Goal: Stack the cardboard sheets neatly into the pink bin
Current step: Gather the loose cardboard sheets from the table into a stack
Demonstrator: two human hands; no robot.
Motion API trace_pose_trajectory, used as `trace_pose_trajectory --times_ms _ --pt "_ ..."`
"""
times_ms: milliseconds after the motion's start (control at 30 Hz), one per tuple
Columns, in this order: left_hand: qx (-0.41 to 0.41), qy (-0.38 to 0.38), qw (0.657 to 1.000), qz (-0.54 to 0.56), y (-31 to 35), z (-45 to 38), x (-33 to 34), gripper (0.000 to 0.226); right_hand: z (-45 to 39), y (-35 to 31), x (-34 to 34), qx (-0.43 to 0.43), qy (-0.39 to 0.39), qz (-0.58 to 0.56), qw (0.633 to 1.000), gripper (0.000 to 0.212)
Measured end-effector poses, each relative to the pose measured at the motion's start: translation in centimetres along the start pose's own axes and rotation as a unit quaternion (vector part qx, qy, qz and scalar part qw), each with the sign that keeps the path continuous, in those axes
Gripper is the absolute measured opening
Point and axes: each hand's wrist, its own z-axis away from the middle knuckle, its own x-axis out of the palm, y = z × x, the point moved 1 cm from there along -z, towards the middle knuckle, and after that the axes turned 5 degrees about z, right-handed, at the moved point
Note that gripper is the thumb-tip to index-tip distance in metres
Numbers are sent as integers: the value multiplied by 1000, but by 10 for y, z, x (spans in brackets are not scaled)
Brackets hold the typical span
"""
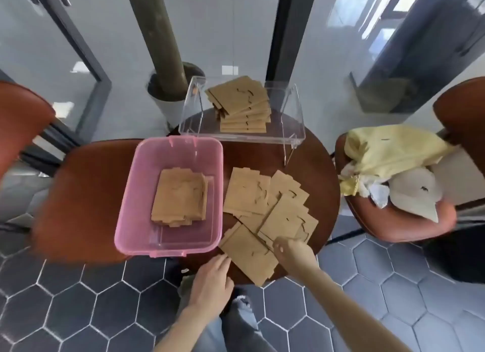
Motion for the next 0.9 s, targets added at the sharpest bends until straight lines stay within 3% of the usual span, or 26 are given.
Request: trace_pose_trajectory --times_ms 100,200,400,533,700,800,900 --pt "8 2 997 -75 -7 -13 18 61 -9 10 -1 39 85 -67 993 26" --pt "-6 -35 991 -133 -16 -13 42 69 -14 22 5 103 118 -100 982 42" --pt "9 -16 987 -161 -28 -12 60 76 -27 43 19 247 88 -169 950 116" --pt "18 -5 988 -155 -32 -14 61 76 -37 52 21 292 32 -175 940 135" --pt "15 -37 984 -174 -34 -13 65 77 -43 55 20 315 68 -205 924 130" --pt "17 -35 984 -174 -33 -11 64 75 -44 60 15 314 159 -265 898 99" --pt "2 -51 985 -167 -31 -9 61 76 -39 64 3 293 187 -380 857 69"
